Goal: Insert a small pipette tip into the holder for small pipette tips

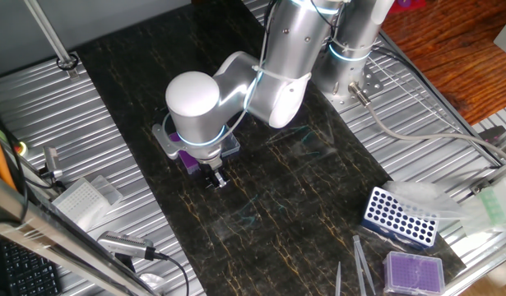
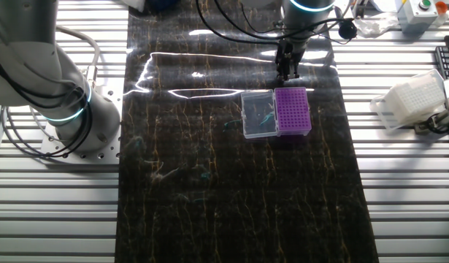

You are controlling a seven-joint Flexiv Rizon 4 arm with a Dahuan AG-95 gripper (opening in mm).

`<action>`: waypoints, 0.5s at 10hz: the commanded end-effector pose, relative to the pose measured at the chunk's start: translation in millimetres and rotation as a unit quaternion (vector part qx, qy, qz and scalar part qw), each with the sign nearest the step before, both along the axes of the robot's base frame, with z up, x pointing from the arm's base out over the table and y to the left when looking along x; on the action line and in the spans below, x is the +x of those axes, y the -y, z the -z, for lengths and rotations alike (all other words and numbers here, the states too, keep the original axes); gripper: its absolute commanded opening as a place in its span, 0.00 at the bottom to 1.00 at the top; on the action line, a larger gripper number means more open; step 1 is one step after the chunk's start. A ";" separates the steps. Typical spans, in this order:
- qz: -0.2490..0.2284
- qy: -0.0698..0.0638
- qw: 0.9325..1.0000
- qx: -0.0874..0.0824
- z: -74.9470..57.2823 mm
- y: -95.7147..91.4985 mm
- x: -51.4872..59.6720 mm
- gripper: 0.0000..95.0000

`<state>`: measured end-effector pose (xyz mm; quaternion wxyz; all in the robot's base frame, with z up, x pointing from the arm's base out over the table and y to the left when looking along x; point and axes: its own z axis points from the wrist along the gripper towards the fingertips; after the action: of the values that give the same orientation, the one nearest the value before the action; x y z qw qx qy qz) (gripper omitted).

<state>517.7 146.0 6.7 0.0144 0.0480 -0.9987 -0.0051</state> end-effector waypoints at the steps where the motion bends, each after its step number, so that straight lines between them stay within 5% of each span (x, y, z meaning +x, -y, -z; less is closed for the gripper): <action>1: -0.001 -0.001 1.000 0.000 -1.0 0.3 0.1 0.00; 5: 0.006 -0.014 1.000 0.007 -12.2 1.1 1.5 0.00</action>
<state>519.3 144.7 19.1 0.0288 0.0414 -0.9986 -0.0131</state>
